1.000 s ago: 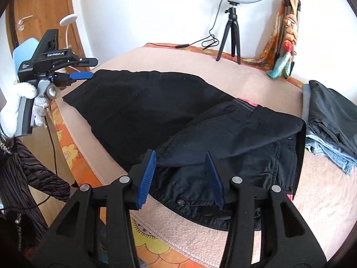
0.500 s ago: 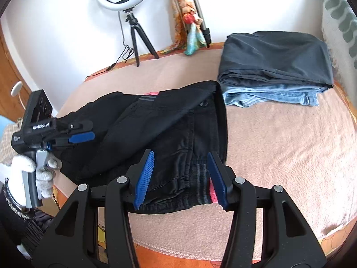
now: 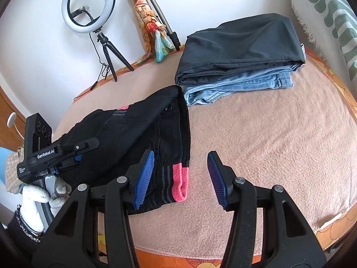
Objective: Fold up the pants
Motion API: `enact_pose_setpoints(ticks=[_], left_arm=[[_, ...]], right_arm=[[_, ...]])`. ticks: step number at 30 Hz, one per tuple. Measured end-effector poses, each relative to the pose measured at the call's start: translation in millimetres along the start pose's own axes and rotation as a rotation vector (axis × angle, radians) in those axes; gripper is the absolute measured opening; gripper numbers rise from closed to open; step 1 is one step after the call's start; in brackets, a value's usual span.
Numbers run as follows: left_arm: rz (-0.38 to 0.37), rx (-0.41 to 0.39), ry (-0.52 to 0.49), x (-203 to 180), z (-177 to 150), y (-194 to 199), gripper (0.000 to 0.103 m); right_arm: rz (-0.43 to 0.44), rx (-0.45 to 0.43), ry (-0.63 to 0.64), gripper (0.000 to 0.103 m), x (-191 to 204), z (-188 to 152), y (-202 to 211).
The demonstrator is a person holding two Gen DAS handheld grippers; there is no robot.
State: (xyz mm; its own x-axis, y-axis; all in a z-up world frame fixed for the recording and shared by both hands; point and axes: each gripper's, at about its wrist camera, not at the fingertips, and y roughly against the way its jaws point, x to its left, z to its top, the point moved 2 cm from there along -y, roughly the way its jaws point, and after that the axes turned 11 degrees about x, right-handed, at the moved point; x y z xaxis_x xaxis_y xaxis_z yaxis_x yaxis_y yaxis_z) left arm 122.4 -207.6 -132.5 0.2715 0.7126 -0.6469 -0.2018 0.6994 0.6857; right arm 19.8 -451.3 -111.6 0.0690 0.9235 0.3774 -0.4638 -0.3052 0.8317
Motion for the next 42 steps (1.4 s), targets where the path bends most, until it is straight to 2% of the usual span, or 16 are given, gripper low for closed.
enact_pose_setpoints(ticks=[5, 9, 11, 13, 14, 18, 19, 21, 22, 25, 27, 29, 32, 36, 39, 42], left_arm=[[0.018, 0.008, -0.189, -37, -19, -8, 0.045], [0.016, 0.054, -0.257, -49, -35, -21, 0.044], [0.040, 0.086, -0.282, -52, -41, -32, 0.036], [0.075, 0.119, -0.295, -55, -46, -46, 0.036], [0.088, 0.129, -0.293, -54, -48, -50, 0.036], [0.054, 0.129, -0.276, -55, -51, -50, 0.035], [0.039, 0.136, -0.268, -53, -51, -48, 0.035], [0.025, 0.145, -0.250, -50, -52, -43, 0.035], [0.025, 0.143, -0.238, -48, -53, -39, 0.035], [0.023, 0.116, -0.197, -44, -57, -22, 0.036], [0.036, 0.086, -0.169, -35, -59, 0, 0.039], [0.072, 0.039, -0.141, -22, -59, 27, 0.043], [0.139, -0.046, -0.092, 3, -56, 75, 0.047], [0.249, -0.152, -0.008, 47, -53, 140, 0.050], [0.301, -0.227, 0.094, 86, -57, 189, 0.050], [0.369, -0.303, 0.183, 123, -69, 239, 0.051]], right_arm=[[0.128, 0.025, -0.049, 0.052, -9, 13, -5], [0.284, 0.078, -0.115, 0.057, -16, 23, -16], [0.376, 0.112, -0.180, 0.060, -25, 26, -25], [0.438, 0.145, -0.228, 0.060, -32, 28, -38], [0.434, 0.166, -0.232, 0.060, -33, 28, -45], [0.266, 0.233, -0.178, 0.060, -31, 24, -69], [0.273, 0.247, -0.179, 0.058, -31, 22, -73], [0.307, 0.271, -0.171, 0.046, -25, 19, -80], [0.277, 0.265, -0.152, 0.044, -20, 18, -80], [0.191, 0.247, -0.059, 0.021, -4, 17, -74], [0.157, 0.225, -0.019, 0.017, 5, 16, -71], [0.169, 0.210, -0.015, 0.011, 10, 18, -65], [0.247, 0.181, -0.028, 0.009, 12, 22, -43], [0.199, 0.148, 0.017, 0.008, 16, 20, -32], [0.154, 0.214, -0.025, 0.008, -2, 13, -51], [0.127, 0.232, 0.010, 0.008, 0, 3, -53]])
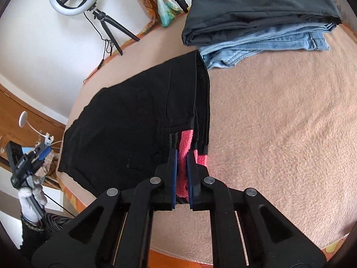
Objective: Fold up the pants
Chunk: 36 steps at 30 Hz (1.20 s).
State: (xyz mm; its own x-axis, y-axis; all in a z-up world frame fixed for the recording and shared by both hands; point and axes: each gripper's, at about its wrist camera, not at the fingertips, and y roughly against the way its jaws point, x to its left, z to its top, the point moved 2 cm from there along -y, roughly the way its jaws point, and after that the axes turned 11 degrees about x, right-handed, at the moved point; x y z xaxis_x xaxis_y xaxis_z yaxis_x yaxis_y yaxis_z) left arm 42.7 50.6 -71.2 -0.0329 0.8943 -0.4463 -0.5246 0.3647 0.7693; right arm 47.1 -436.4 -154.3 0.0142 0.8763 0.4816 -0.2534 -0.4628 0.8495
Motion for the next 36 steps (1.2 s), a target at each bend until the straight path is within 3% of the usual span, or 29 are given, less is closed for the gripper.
enact_pose_setpoints(ticks=[3, 9, 11, 12, 16, 22, 29, 36], left_arm=[[0.044, -0.049, 0.114, 57, 2, 30, 0.055], [0.034, -0.077, 0.371, 145, -8, 53, 0.055], [0.016, -0.065, 0.445, 161, -16, 50, 0.055], [-0.003, -0.052, 0.479, 169, -21, 47, 0.055], [-0.065, -0.005, 0.555, 168, -42, 26, 0.055], [-0.129, 0.017, 0.701, 180, -65, 1, 0.055], [-0.112, -0.028, 0.694, 174, -55, -4, 0.056], [-0.100, -0.055, 0.671, 168, -44, -9, 0.069]], right_arm=[[-0.057, -0.010, 0.016, 0.009, 3, 0, 2], [-0.266, -0.057, 0.110, 0.019, 31, 3, 7], [-0.271, -0.091, 0.116, 0.038, 40, 5, 13], [-0.273, -0.110, 0.121, 0.041, 44, 6, 16], [-0.327, -0.158, 0.143, 0.041, 55, 9, 24], [-0.287, -0.192, 0.133, 0.041, 61, 12, 29], [-0.241, -0.197, 0.101, 0.041, 60, 18, 29], [-0.210, -0.215, 0.108, 0.041, 74, 23, 31]])
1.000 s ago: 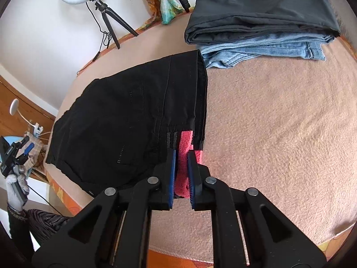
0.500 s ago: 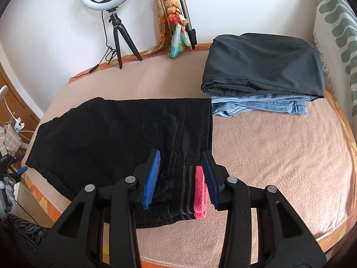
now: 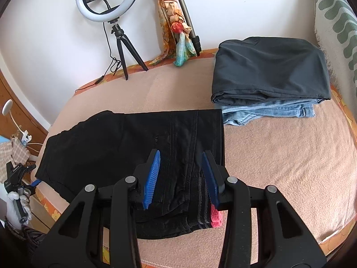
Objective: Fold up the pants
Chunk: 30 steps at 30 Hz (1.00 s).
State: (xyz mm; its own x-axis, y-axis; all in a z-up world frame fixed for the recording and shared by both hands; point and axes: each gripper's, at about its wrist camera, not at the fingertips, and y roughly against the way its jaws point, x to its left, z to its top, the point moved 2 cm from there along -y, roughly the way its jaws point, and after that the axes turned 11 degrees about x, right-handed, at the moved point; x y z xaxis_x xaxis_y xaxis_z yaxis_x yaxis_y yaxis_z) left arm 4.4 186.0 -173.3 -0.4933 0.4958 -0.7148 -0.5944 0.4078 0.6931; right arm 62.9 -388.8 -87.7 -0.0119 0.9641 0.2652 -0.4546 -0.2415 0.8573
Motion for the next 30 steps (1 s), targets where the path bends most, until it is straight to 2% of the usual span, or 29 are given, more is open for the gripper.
enact_pose_setpoints(ticks=[7, 10, 13, 15, 17, 18, 23, 30], left_arm=[[-0.014, -0.076, -0.001, -1, 7, -1, 0.069], [0.003, -0.085, -0.027, -4, 12, -6, 0.065], [0.013, -0.098, -0.022, 0, 20, -9, 0.044], [0.024, -0.094, 0.001, 5, 27, -11, 0.021], [0.029, -0.088, 0.002, 8, 34, -13, 0.010], [0.027, -0.087, -0.006, 7, 36, -13, 0.010], [0.042, -0.109, -0.133, -17, 39, -9, 0.007], [0.075, -0.164, -0.418, -78, 20, -6, 0.005]], right_arm=[[0.014, 0.008, 0.035, 0.041, 20, 5, -6], [0.019, 0.010, 0.043, 0.041, 27, 8, -9], [0.026, 0.023, 0.060, 0.041, 37, 11, -14], [0.028, 0.030, 0.077, 0.041, 45, 13, -18], [0.031, 0.039, 0.098, 0.041, 54, 13, -22], [0.032, 0.043, 0.109, 0.041, 59, 13, -24], [0.026, 0.064, 0.158, 0.041, 78, 14, -36], [0.056, 0.110, 0.187, 0.041, 97, 17, -56]])
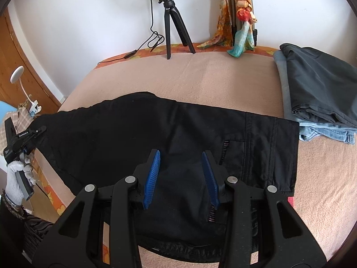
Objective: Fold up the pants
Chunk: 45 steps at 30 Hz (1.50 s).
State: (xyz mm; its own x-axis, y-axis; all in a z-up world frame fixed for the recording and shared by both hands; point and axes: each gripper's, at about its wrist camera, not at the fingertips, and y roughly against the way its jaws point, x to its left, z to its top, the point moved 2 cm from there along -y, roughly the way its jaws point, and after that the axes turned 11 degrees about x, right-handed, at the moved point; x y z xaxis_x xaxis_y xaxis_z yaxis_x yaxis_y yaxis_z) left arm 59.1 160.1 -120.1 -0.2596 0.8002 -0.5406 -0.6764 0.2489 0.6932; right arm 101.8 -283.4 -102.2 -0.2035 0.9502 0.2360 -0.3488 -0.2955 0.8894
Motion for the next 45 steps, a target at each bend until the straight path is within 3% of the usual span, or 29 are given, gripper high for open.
enact_pose_setpoints(ticks=[8, 15, 17, 21, 29, 32, 36, 39, 42, 44, 45], left_arm=[[-0.034, 0.074, -0.294, -79, -25, -27, 0.005], [-0.019, 0.227, -0.432, -110, -69, -70, 0.005], [-0.015, 0.252, -0.460, -117, -79, -76, 0.005], [-0.009, 0.232, -0.515, -132, -89, -72, 0.005], [0.020, 0.202, -0.694, -158, -117, -64, 0.005], [0.033, 0.225, -0.730, -159, -126, -70, 0.005], [0.032, 0.237, -0.741, -162, -126, -70, 0.005], [0.027, 0.254, -0.734, -166, -128, -71, 0.006], [0.019, 0.252, -0.744, -170, -132, -70, 0.006], [0.016, 0.249, -0.748, -174, -130, -68, 0.006], [0.012, 0.248, -0.749, -175, -131, -67, 0.006]], right_arm=[[0.118, 0.038, -0.008, 0.041, 13, 15, -20], [0.341, 0.142, 0.018, 0.043, 49, 29, -49], [0.384, 0.171, 0.018, 0.051, 60, 32, -59], [0.525, 0.236, -0.066, 0.058, 73, 40, -84], [0.717, 0.299, -0.299, 0.059, 65, 46, -126], [0.705, 0.308, -0.309, 0.059, 63, 44, -132], [0.766, 0.325, -0.385, 0.059, 56, 39, -138], [0.687, 0.311, -0.311, 0.055, 62, 42, -136], [0.616, 0.313, -0.224, 0.037, 81, 40, -133], [0.536, 0.296, -0.173, 0.012, 88, 39, -131], [0.509, 0.283, -0.158, 0.009, 89, 40, -129]])
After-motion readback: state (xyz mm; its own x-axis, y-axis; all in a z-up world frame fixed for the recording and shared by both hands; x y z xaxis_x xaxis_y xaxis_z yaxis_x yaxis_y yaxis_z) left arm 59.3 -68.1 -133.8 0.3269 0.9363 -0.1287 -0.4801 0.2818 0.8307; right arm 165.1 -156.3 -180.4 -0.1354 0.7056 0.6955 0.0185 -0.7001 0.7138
